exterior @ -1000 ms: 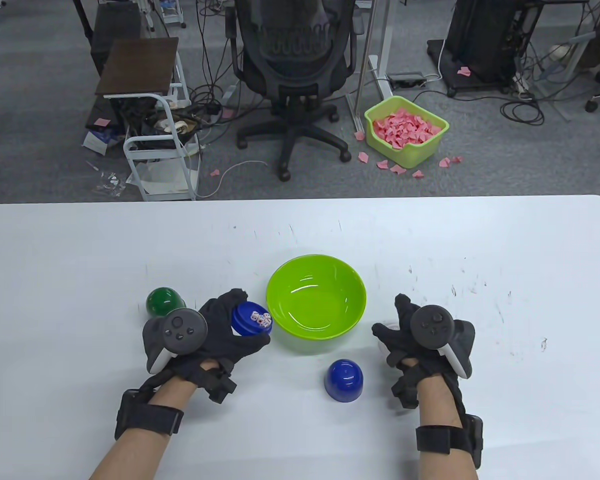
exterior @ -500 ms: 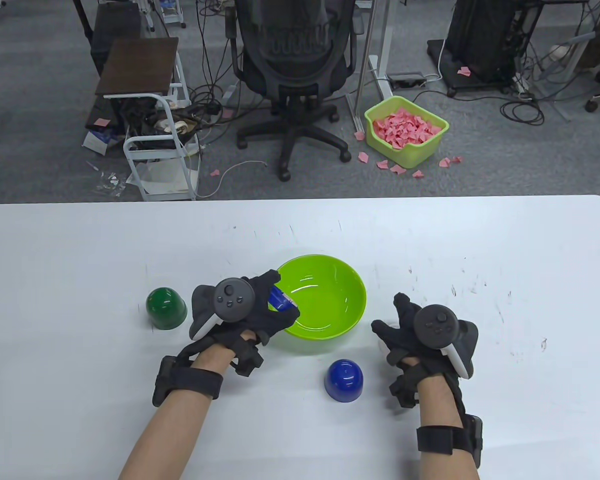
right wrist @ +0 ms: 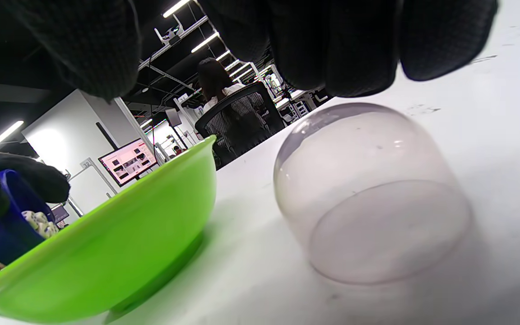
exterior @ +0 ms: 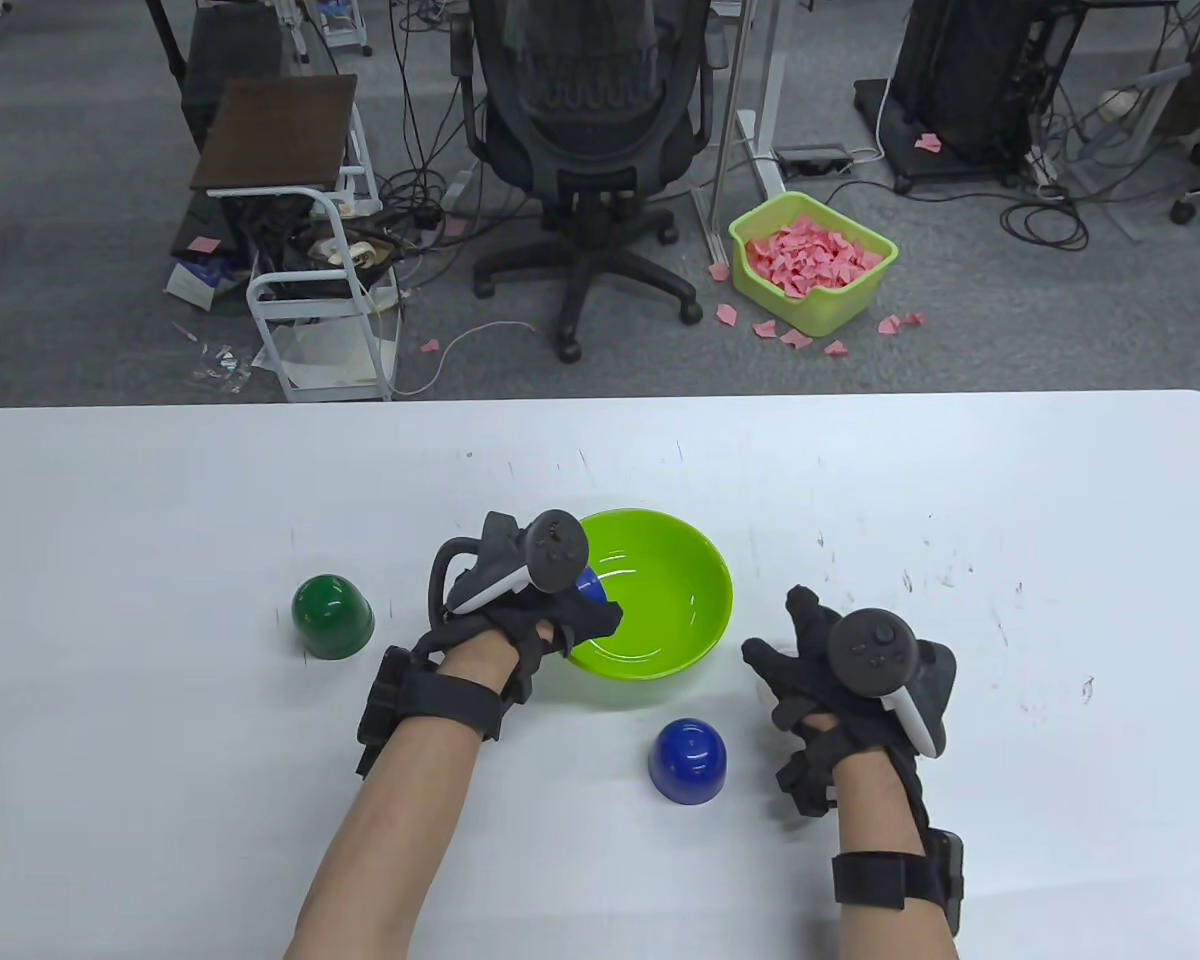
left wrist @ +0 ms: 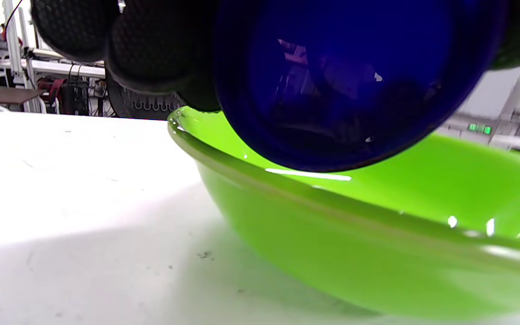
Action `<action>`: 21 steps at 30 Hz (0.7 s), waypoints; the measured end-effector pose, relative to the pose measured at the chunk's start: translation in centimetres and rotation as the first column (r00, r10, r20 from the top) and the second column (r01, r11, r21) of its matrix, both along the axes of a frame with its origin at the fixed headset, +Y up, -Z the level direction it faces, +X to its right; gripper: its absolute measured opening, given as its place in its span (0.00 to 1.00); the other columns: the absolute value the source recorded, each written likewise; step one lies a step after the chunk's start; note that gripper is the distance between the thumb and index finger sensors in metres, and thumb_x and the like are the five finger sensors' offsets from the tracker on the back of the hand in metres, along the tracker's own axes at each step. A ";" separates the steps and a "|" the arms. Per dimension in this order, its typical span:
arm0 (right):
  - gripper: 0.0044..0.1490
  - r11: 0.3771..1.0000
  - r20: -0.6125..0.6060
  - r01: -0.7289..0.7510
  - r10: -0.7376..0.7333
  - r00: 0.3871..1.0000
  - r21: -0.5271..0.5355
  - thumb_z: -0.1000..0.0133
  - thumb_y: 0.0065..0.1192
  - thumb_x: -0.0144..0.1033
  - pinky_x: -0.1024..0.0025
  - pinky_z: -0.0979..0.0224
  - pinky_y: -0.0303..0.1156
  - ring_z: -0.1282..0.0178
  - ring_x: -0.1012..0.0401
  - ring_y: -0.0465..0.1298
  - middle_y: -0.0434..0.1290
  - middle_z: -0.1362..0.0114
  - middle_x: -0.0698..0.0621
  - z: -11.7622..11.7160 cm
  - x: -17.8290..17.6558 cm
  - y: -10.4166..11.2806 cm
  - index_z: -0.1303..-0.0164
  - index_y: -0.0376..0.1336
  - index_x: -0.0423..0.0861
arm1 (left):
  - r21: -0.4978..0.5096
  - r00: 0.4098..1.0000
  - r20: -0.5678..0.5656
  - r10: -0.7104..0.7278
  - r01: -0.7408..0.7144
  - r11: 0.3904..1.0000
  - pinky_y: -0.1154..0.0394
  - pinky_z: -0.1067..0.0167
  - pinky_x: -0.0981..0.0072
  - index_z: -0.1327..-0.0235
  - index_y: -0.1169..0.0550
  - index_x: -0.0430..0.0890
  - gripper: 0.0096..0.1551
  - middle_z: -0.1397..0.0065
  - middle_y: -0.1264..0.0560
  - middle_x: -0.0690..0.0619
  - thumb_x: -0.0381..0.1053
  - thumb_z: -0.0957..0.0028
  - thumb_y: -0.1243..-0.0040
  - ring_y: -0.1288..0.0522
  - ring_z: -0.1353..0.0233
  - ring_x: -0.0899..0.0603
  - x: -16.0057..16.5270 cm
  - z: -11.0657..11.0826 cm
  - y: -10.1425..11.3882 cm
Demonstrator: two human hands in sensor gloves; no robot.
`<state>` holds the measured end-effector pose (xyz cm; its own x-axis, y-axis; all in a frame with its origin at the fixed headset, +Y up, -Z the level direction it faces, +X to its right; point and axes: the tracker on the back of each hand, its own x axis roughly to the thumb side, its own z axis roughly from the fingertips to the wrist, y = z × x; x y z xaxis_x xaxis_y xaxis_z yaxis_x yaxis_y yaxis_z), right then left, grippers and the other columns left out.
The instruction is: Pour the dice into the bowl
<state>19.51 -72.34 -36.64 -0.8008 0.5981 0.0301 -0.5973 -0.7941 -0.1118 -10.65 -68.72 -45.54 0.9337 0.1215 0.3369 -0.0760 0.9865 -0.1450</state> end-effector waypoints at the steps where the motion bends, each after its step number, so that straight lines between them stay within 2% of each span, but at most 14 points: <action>1: 0.53 1.000 0.000 -0.001 0.001 1.000 -0.002 0.46 0.67 0.54 0.29 0.35 0.67 0.34 0.29 0.69 0.65 0.22 0.26 0.0 0.0 0.0 0.21 0.54 0.33 | 0.008 1.000 0.007 -0.028 0.028 1.000 0.29 0.33 0.34 0.27 0.32 0.44 0.60 0.36 0.22 0.36 0.83 0.65 0.38 0.23 0.43 0.35 0.3 -0.1 0.1; 10: 0.53 1.000 0.004 -0.003 0.003 1.000 -0.006 0.46 0.67 0.54 0.29 0.35 0.67 0.34 0.29 0.69 0.65 0.22 0.26 0.0 0.0 0.0 0.21 0.54 0.33 | 0.032 0.992 0.043 -0.122 0.121 0.992 0.29 0.33 0.34 0.27 0.32 0.46 0.61 0.35 0.23 0.37 0.82 0.65 0.36 0.23 0.43 0.36 1.8 0.3 0.2; 21: 0.53 1.000 0.013 0.001 -0.001 1.000 -0.011 0.46 0.67 0.54 0.29 0.35 0.67 0.34 0.29 0.69 0.64 0.22 0.26 0.1 0.2 0.0 0.21 0.54 0.33 | 0.086 0.996 0.069 -0.048 0.042 0.995 0.30 0.31 0.35 0.27 0.34 0.47 0.60 0.32 0.24 0.39 0.83 0.63 0.37 0.24 0.40 0.37 0.3 1.3 1.4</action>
